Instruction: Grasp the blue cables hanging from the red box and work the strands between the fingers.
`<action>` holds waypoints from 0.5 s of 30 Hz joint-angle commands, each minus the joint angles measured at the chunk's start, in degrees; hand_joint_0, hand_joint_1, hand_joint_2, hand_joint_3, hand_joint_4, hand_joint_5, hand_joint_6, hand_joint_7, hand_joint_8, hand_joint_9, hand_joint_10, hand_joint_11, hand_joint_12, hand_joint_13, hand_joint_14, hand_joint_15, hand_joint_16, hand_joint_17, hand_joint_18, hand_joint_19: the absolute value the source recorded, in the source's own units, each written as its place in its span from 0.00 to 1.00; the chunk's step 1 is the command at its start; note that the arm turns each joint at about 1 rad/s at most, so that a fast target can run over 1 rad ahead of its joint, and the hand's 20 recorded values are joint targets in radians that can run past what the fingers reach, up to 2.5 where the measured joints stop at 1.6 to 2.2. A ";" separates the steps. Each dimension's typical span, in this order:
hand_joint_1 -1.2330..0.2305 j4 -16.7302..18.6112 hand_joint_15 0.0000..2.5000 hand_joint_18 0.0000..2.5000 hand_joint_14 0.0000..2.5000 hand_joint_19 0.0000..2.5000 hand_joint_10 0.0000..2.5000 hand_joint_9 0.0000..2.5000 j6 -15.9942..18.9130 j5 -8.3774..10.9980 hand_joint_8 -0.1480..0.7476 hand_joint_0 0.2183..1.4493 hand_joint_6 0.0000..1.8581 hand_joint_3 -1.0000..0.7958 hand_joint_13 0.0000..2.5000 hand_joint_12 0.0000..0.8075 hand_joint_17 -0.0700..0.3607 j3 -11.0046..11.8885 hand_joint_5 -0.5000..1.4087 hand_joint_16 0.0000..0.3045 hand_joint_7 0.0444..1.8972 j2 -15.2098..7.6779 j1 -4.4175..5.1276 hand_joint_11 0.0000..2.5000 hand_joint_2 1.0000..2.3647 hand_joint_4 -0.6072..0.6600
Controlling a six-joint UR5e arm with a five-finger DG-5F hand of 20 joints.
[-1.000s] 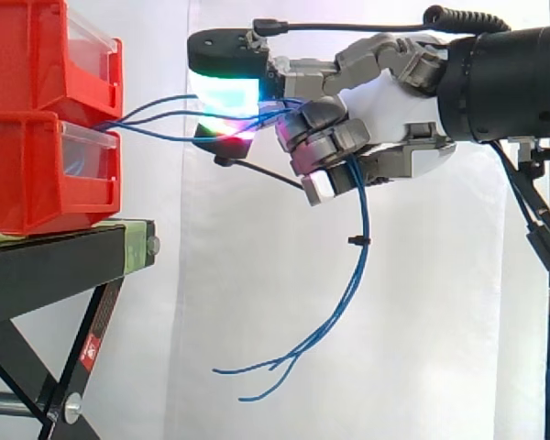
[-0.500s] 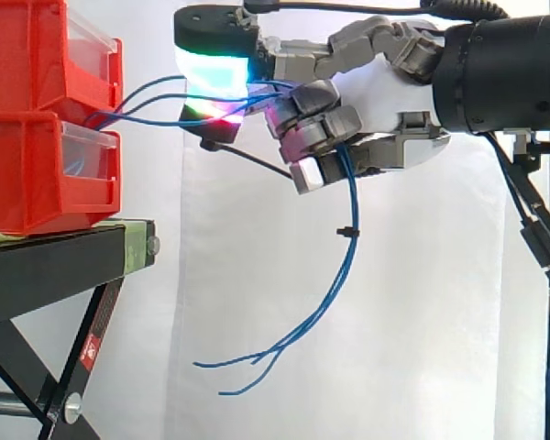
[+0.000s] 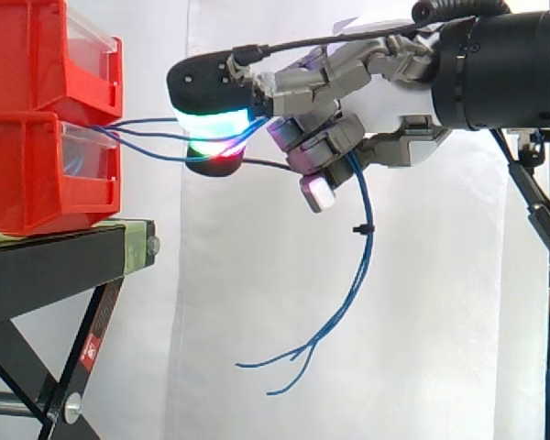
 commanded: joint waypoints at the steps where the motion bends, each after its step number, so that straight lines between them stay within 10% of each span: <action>1: 0.33 -0.07 0.66 0.55 1.00 0.33 1.00 0.29 -3.30 -0.15 0.64 0.50 0.45 0.33 0.40 0.64 0.47 0.02 0.38 0.20 0.69 -0.01 0.00 0.99 0.01 0.66; 15: 0.33 -1.92 0.66 0.55 1.00 0.33 1.00 0.29 -7.52 -3.31 0.64 0.51 0.45 0.33 0.40 0.64 0.47 2.48 0.38 0.20 0.69 0.52 -0.35 0.99 0.01 0.66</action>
